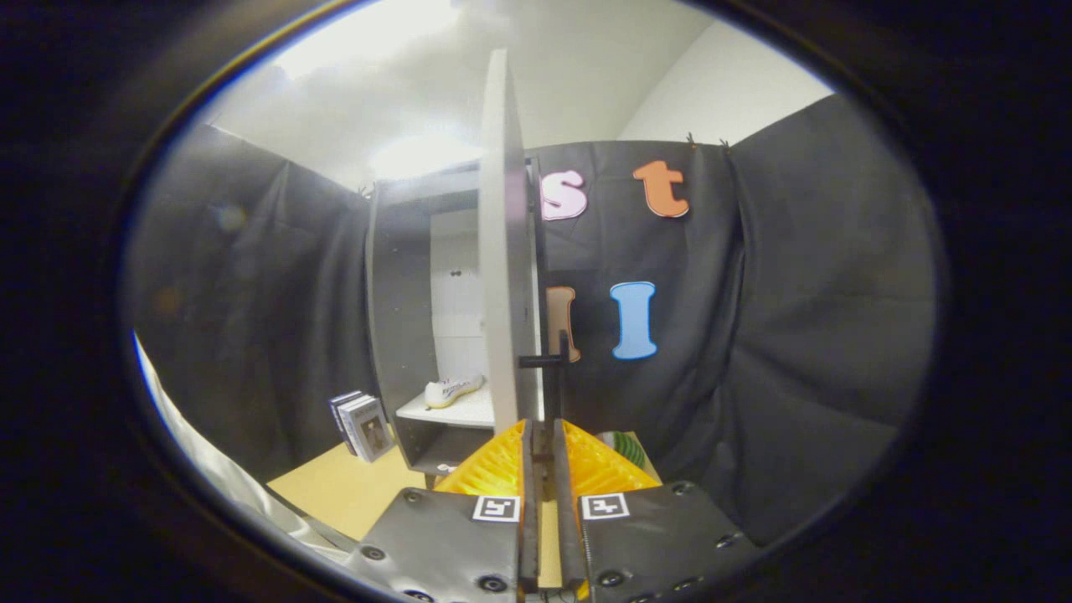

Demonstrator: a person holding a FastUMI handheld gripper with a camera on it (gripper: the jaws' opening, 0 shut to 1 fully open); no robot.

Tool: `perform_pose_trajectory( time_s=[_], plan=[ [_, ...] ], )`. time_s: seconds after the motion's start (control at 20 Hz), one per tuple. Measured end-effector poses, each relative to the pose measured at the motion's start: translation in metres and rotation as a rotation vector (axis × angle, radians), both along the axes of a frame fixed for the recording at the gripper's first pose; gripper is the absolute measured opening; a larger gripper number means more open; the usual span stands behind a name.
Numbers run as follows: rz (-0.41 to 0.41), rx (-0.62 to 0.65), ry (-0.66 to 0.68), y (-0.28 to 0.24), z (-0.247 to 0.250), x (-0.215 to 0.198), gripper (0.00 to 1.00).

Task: Open the shoe cabinet door, grab the shoes and put them into the shoe cabinet, then close the shoe cabinet door.

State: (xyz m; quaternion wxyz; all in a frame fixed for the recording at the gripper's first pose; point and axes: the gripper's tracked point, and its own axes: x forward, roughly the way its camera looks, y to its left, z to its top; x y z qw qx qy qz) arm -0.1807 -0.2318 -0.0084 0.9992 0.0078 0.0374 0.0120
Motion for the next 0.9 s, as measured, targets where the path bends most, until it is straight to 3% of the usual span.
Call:
perform_pose_trajectory(
  time_s=[0.35, 0.6, 0.9],
  plan=[
    [-0.038, 0.0, 0.024, 0.085, -0.041, 0.017, 0.12],
    [-0.079, 0.011, 0.092, 0.139, -0.111, 0.037, 0.12],
    [-0.211, 0.07, 0.165, 0.164, -0.222, 0.055, 0.15]
  ],
)
